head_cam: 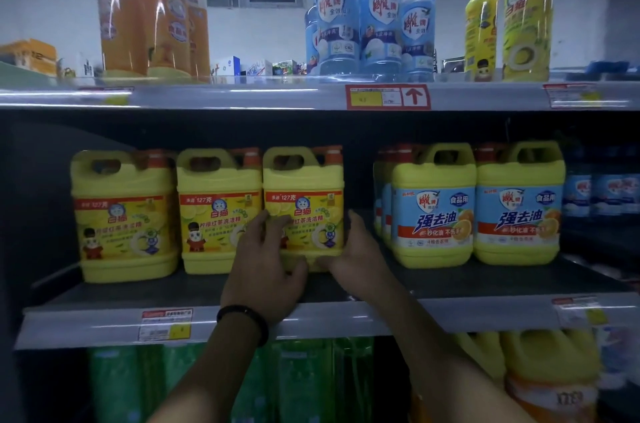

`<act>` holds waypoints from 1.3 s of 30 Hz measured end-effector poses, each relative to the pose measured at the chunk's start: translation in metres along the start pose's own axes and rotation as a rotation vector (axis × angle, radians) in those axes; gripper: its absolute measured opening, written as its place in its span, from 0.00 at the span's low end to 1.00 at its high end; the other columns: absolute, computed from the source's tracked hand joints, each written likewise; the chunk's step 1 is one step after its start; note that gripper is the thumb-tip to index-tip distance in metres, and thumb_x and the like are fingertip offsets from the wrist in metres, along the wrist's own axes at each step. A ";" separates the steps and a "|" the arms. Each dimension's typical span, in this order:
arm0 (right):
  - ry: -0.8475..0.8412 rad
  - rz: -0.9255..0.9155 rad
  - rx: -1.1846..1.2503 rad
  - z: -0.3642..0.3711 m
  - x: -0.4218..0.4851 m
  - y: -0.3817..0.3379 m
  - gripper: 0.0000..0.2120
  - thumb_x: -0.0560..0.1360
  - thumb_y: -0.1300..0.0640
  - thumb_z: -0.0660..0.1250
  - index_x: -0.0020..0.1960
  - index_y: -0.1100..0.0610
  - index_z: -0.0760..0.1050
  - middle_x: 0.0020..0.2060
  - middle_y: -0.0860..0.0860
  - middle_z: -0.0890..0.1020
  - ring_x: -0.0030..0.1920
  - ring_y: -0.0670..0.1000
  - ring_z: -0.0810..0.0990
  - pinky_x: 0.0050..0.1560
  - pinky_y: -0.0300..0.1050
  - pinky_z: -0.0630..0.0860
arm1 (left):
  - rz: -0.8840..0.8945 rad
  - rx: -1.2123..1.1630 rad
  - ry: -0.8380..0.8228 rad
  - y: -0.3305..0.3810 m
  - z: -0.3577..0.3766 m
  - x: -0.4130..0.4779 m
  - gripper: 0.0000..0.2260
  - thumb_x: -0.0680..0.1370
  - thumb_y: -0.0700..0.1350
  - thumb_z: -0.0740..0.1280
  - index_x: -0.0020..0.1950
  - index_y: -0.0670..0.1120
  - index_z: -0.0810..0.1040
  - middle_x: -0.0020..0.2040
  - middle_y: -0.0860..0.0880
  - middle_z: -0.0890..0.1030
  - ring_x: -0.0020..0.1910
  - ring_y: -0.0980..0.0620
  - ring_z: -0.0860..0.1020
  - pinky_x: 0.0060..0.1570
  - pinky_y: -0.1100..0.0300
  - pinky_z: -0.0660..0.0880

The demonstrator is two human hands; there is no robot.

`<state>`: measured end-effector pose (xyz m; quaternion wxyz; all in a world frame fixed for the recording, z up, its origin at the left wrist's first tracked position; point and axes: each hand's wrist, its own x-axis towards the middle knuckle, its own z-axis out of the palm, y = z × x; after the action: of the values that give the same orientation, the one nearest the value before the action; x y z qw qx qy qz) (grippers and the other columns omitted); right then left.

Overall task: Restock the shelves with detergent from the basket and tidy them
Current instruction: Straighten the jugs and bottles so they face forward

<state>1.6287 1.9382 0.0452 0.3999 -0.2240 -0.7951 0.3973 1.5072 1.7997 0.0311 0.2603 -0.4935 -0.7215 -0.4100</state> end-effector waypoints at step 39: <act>0.085 -0.254 -0.651 0.012 -0.029 -0.010 0.38 0.81 0.42 0.64 0.84 0.30 0.47 0.86 0.52 0.48 0.75 0.61 0.71 0.65 0.54 0.78 | -0.103 -0.101 0.153 -0.001 0.001 0.005 0.16 0.80 0.42 0.69 0.68 0.46 0.80 0.60 0.47 0.82 0.58 0.46 0.80 0.56 0.55 0.76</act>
<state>1.6352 1.9075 0.0354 0.3866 -0.2553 -0.8841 0.0603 1.5041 1.8030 0.0341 0.2681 -0.4355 -0.7022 -0.4953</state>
